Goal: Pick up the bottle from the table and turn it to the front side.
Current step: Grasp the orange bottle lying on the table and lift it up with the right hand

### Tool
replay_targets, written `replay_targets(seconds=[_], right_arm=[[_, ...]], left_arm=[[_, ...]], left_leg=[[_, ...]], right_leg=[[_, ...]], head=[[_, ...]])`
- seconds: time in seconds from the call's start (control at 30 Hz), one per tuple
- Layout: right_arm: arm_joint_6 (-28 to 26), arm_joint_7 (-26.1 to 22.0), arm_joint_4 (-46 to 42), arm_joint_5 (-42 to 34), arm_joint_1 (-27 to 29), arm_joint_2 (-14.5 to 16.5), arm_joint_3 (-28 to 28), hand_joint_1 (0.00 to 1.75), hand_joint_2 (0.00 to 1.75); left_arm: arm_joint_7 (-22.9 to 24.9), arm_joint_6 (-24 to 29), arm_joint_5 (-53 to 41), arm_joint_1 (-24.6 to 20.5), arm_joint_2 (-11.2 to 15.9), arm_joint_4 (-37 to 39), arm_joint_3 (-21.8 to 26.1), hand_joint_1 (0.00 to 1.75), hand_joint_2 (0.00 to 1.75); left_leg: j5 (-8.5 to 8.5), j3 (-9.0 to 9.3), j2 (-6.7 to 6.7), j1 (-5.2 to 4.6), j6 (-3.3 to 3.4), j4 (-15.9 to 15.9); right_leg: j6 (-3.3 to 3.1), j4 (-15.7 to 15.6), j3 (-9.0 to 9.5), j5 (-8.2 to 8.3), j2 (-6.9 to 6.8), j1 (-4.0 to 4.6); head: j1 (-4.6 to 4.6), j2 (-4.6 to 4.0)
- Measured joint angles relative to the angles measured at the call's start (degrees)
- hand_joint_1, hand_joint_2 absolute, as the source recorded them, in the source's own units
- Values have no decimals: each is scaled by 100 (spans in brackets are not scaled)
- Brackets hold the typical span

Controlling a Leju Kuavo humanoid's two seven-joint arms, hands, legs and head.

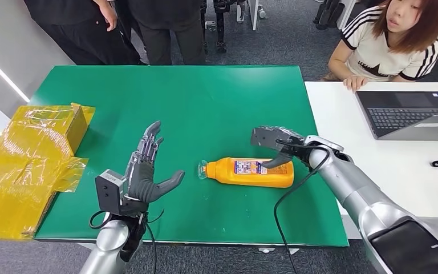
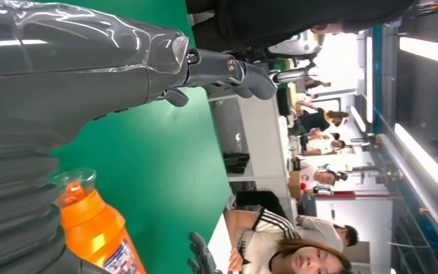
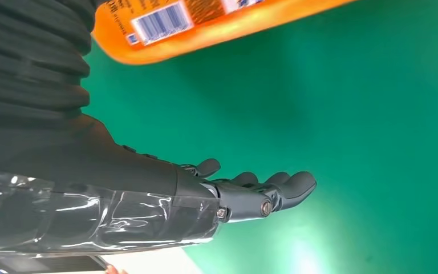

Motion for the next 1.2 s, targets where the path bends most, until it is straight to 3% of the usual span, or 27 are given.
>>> replay_targets(seconds=[0.27, 0.8, 1.2], right_arm=[[467, 49, 298, -152, -150, -6, 347, 0, 175], [729, -144, 444, -520, -344, 106, 817, 0, 175], [903, 18, 281, -659, -337, 134, 1329, 0, 175]], left_arm=[[65, -141, 115, 9, -22, 3, 0, 0, 175], [60, -216, 258, 3, -55, 8, 0, 0, 175], [55, -309, 595, -40, -54, 53, -1, 0, 175]], left_leg=[[0, 0, 1, -1, 1, 1], [0, -1, 1, -1, 0, 1], [1, 1, 1, 0, 0, 1]], right_leg=[[1, -2, 0, 1, 1, -1], [1, 0, 0, 2, 1, 0], [1, -1, -1, 2, 3, 0]], head=[[-1, 0], [-1, 0], [-1, 0]])
